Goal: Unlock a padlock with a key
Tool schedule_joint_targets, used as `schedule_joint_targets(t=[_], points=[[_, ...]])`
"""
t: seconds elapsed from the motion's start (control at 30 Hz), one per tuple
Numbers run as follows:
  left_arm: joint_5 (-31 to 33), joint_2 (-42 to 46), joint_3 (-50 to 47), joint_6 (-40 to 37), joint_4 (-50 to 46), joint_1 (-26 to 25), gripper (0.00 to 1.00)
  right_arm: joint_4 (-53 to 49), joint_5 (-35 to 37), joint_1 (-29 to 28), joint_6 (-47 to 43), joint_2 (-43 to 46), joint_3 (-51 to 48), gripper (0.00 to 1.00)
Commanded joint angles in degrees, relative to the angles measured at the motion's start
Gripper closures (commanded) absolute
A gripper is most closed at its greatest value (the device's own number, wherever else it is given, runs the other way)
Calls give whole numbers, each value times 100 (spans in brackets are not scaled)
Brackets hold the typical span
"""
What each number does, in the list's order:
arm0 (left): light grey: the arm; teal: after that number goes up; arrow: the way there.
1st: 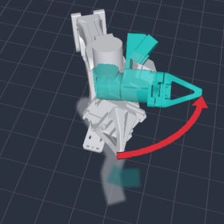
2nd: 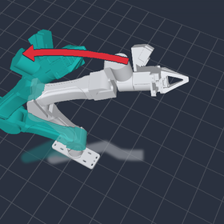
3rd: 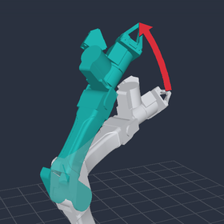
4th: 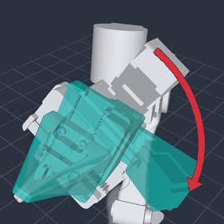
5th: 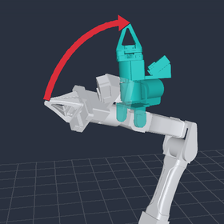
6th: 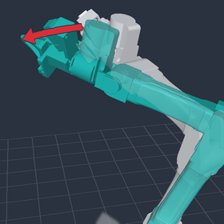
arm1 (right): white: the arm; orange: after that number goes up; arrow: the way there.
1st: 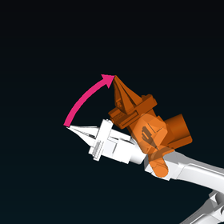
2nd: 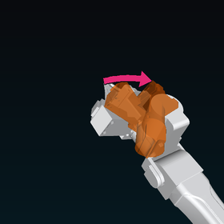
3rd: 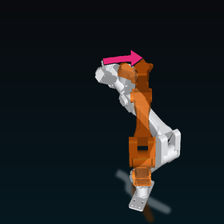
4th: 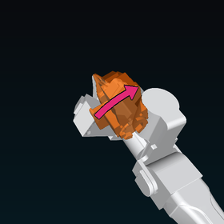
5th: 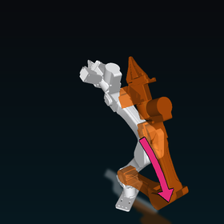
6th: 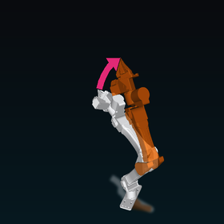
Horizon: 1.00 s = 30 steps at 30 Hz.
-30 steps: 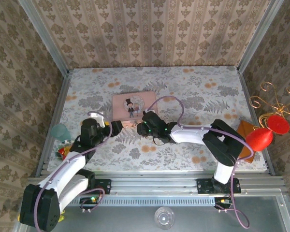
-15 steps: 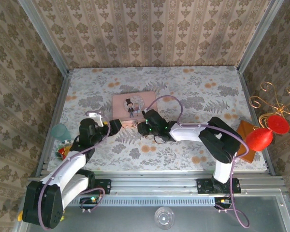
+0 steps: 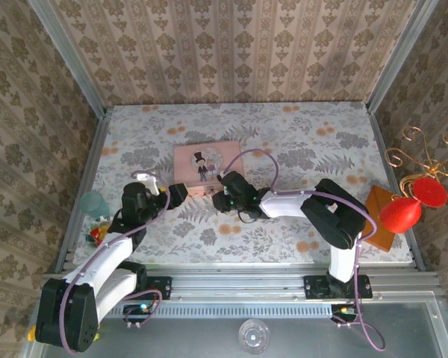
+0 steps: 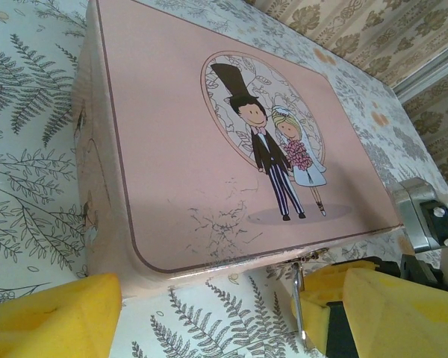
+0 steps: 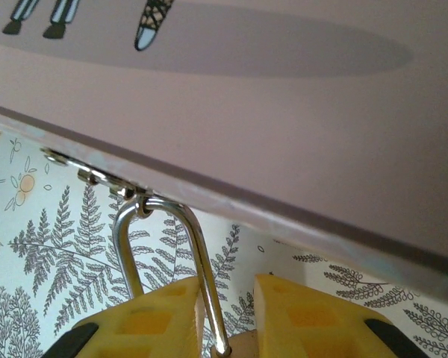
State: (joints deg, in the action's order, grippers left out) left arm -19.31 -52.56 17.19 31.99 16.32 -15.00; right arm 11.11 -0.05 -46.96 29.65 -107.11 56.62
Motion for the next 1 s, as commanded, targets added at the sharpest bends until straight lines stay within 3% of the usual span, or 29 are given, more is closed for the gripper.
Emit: schedule_joint_targets(t=[0.0,0.23,0.5,0.63,0.8,0.97], points=[[-3,6,-111,53,117,37,21,-106,91,15,-166,-139,172,75],[39,-22,-102,29,78,50,20,-129,195,19,-153,-236,236,82],[279,-180,9,-119,-221,101,19,-46,276,18,131,-29,65,100],[269,-342,91,-149,-248,112,19,-28,322,-32,275,140,5,100],[885,-652,706,-141,-1463,118,19,-31,559,-113,664,282,-91,100],[878,-607,925,-95,-1641,103,19,4,857,-290,1015,243,-130,100]])
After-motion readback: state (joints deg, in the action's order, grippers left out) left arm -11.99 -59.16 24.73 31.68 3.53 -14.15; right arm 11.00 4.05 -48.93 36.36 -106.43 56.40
